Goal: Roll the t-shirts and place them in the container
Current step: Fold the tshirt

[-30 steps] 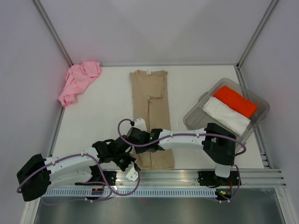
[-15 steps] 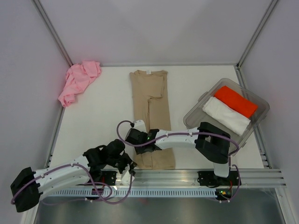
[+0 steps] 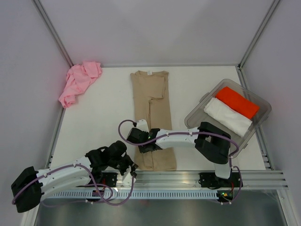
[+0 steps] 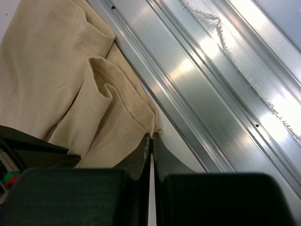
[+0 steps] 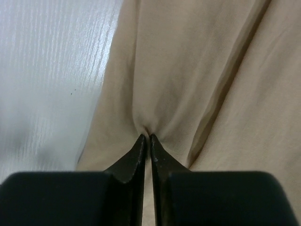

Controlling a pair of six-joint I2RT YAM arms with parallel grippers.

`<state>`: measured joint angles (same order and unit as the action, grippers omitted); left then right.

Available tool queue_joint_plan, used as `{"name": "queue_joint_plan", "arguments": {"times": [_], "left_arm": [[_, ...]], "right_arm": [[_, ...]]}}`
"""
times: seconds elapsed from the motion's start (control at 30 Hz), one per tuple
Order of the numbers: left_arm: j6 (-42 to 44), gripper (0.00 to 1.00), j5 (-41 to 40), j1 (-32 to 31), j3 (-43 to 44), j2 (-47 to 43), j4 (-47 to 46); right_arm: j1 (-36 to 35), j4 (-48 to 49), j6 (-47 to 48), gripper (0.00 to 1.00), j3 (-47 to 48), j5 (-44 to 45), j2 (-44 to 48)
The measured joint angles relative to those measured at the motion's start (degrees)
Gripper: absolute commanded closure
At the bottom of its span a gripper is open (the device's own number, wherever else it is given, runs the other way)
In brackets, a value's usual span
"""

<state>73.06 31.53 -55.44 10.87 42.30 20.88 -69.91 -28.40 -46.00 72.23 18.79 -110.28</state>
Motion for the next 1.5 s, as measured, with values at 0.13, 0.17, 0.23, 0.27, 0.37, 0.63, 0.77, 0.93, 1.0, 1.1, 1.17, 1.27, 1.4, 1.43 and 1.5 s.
{"name": "queue_joint_plan", "arguments": {"times": [0.13, 0.17, 0.23, 0.27, 0.37, 0.63, 0.77, 0.93, 1.0, 1.1, 1.17, 1.27, 1.4, 1.43, 1.5], "left_arm": [[0.00, 0.98, -0.02, 0.00, 0.07, 0.09, -0.04], [0.00, 0.98, -0.02, 0.00, 0.07, 0.09, -0.04], [0.00, 0.98, -0.02, 0.02, 0.07, 0.09, -0.04], [0.00, 0.98, -0.02, 0.00, 0.07, 0.09, -0.04], [0.00, 0.98, -0.07, 0.02, 0.07, 0.09, -0.04], [0.00, 0.98, -0.24, 0.00, 0.07, 0.07, -0.02], [0.00, 0.98, -0.52, 0.00, 0.09, 0.00, 0.20], [0.39, 0.98, -1.09, 0.00, 0.79, -0.66, 2.69], [0.94, 0.98, -1.33, 0.00, 0.87, -1.36, 3.87], [1.81, 0.98, -1.44, 0.00, 0.90, -2.29, 4.72], [2.01, 0.98, -1.40, 0.00, 1.11, -2.32, 6.10], [2.01, 0.98, -1.36, -0.02, 1.46, -2.25, 7.30], [2.01, 0.86, -1.31, -0.04, 2.14, -2.16, 8.41], [1.97, 0.80, -1.31, -0.04, 2.34, -2.19, 8.70], [1.79, 0.67, -1.33, -0.04, 2.69, -2.38, 9.14]], "right_arm": [[0.00, -0.39, -0.20, 0.91, 0.02, 0.83, 0.04], [0.00, -0.50, -0.24, 0.88, 0.02, 0.87, 0.07], [0.00, -0.66, -0.15, 0.89, 0.02, 0.79, 0.15], [-0.11, -0.79, -0.07, 0.92, 0.02, 0.79, 0.20], [-0.39, -1.22, -0.02, 0.96, 0.02, 0.85, 0.57], [-0.74, -1.49, 0.33, 1.00, -0.66, 0.98, 3.52], [-0.33, -0.59, 0.20, 1.00, -2.64, 0.83, 6.51], [1.38, 1.81, -1.01, 1.00, -9.97, -0.15, 12.07], [2.56, 3.48, -1.92, 1.00, -13.55, -1.42, 14.49], [4.13, 5.81, -3.17, 0.87, -18.27, -3.89, 17.73], [5.09, 6.60, -3.34, 0.73, -19.80, -4.92, 18.67], [6.08, 7.87, -2.73, 0.63, -20.06, -6.19, 18.69], [6.03, 9.79, -1.73, 0.62, -20.02, -7.89, 18.71], [6.01, 10.12, -1.70, 0.63, -20.02, -8.17, 18.73], [6.01, 10.86, -1.64, 0.64, -20.06, -8.52, 18.93]]}}
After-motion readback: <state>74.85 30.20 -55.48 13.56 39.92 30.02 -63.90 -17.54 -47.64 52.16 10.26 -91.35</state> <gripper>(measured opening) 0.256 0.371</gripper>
